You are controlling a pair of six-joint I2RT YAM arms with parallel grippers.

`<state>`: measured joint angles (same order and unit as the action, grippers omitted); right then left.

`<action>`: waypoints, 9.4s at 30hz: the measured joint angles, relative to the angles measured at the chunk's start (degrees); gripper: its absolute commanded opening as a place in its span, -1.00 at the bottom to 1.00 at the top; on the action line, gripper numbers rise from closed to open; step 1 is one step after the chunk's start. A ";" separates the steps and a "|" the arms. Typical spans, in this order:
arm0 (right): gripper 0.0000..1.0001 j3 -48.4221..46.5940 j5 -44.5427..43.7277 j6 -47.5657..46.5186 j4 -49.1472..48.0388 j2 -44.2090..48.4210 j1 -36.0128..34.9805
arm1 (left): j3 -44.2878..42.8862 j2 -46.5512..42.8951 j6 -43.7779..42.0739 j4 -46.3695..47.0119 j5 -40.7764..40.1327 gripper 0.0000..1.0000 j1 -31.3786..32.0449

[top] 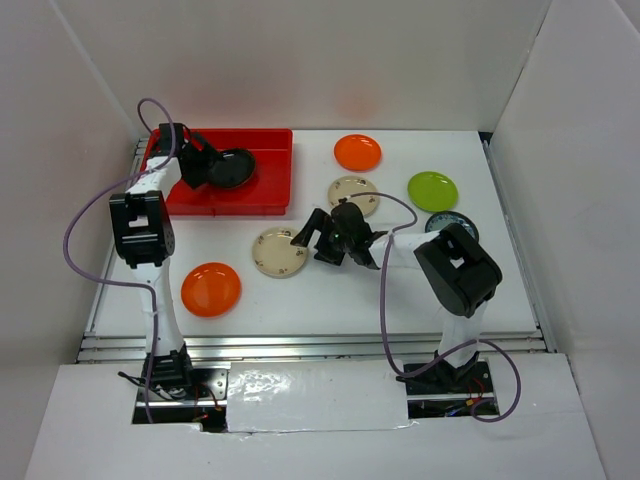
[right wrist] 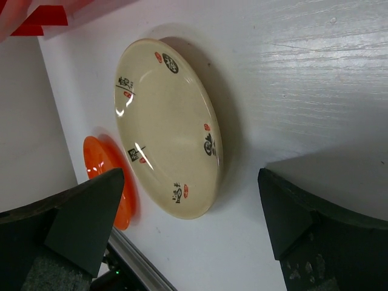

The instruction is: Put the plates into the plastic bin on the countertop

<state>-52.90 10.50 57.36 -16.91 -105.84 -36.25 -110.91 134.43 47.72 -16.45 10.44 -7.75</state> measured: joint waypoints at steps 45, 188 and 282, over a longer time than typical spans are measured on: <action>-1.00 12.68 -2.08 -4.17 9.22 34.18 1.88 | 45.09 -52.15 -12.81 -5.01 2.21 0.83 30.23; 1.00 9.86 18.93 -14.75 14.27 28.04 22.86 | 7.69 -6.40 3.21 8.76 6.08 0.99 -0.50; 1.00 18.12 18.80 -8.90 8.50 40.26 24.92 | 33.33 -39.36 -3.15 7.67 -1.29 -1.00 13.73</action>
<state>-34.79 29.30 48.47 -8.40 -65.58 -11.33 -77.58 95.07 44.58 -8.78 9.15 5.98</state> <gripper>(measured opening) 0.998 0.099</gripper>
